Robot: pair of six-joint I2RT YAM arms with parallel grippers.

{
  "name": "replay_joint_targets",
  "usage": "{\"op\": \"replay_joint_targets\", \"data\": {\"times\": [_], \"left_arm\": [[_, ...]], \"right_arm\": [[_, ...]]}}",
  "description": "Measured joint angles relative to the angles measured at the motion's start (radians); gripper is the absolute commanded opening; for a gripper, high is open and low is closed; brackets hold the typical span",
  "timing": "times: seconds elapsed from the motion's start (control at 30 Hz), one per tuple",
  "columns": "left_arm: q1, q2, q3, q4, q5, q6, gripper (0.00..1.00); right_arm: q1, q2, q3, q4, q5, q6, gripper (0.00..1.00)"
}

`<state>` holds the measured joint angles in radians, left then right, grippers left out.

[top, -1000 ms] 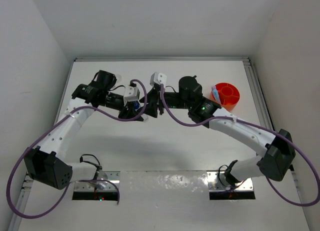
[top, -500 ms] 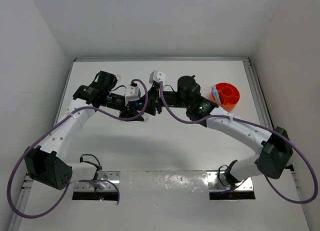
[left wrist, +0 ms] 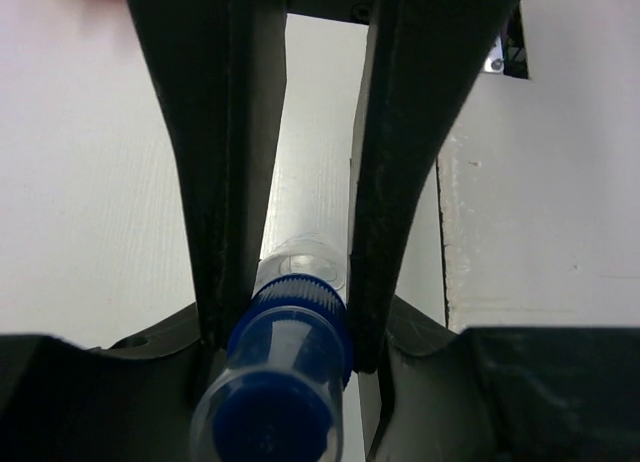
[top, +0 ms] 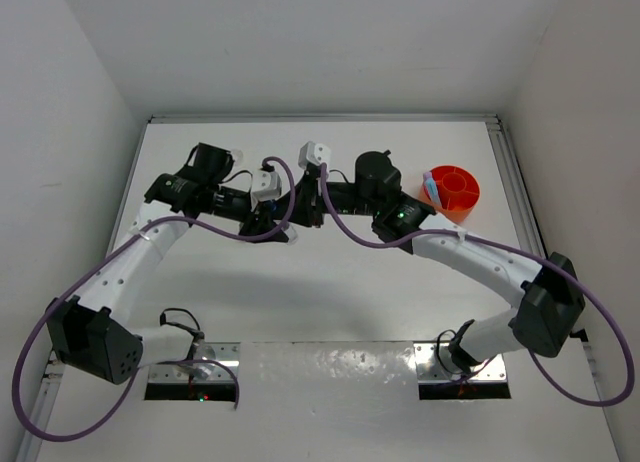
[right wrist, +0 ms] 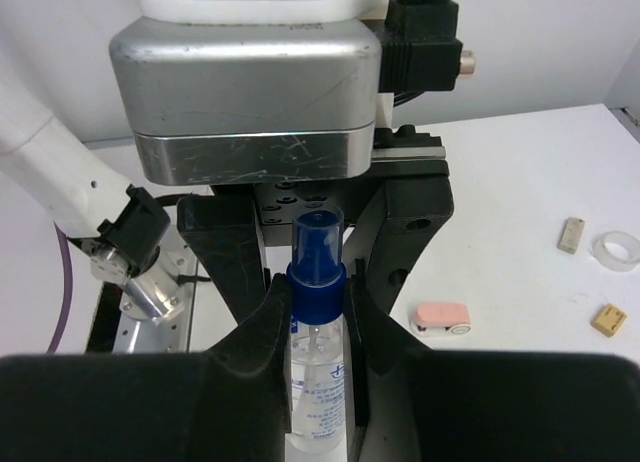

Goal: Sort the stationery into containers
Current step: Pick up the stationery from the center of the board, then place the stationery in the storage box.

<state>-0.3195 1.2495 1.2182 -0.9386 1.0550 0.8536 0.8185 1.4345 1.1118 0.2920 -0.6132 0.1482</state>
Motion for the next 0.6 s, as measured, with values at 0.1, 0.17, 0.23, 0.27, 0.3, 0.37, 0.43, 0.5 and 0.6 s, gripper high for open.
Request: {"op": "replay_joint_targets", "data": {"times": [0.1,0.17,0.23,0.27,0.3,0.37,0.43,0.5,0.6], "left_arm": [[-0.002,-0.006,-0.012,0.033,-0.013,-0.031,0.86],[-0.002,-0.008,-0.017,0.072,-0.027,-0.067,1.00],[-0.002,-0.012,-0.027,0.105,-0.040,-0.104,1.00],[-0.002,-0.014,-0.032,0.116,-0.045,-0.113,1.00],[-0.002,-0.016,-0.037,0.124,-0.047,-0.119,1.00],[-0.002,-0.029,-0.056,0.142,-0.054,-0.132,1.00],[-0.001,-0.048,-0.077,0.154,-0.061,-0.139,1.00],[0.001,-0.070,-0.100,0.162,-0.069,-0.146,1.00],[0.008,-0.101,-0.129,0.180,-0.074,-0.160,1.00]], "right_arm": [[0.000,-0.002,-0.008,0.001,0.002,-0.005,0.00],[0.002,-0.003,-0.024,-0.001,0.002,-0.005,0.00],[-0.001,-0.004,-0.043,0.001,0.003,-0.002,0.00],[-0.008,-0.005,-0.054,0.006,0.004,0.004,0.00],[-0.019,-0.009,-0.068,0.015,0.006,0.012,0.00],[-0.048,-0.017,-0.093,0.031,0.011,0.033,0.00],[-0.089,-0.029,-0.116,0.046,0.023,0.051,0.00],[-0.132,-0.043,-0.128,0.049,0.048,0.058,0.00],[-0.211,-0.087,-0.139,0.043,0.106,0.053,0.00]]}}
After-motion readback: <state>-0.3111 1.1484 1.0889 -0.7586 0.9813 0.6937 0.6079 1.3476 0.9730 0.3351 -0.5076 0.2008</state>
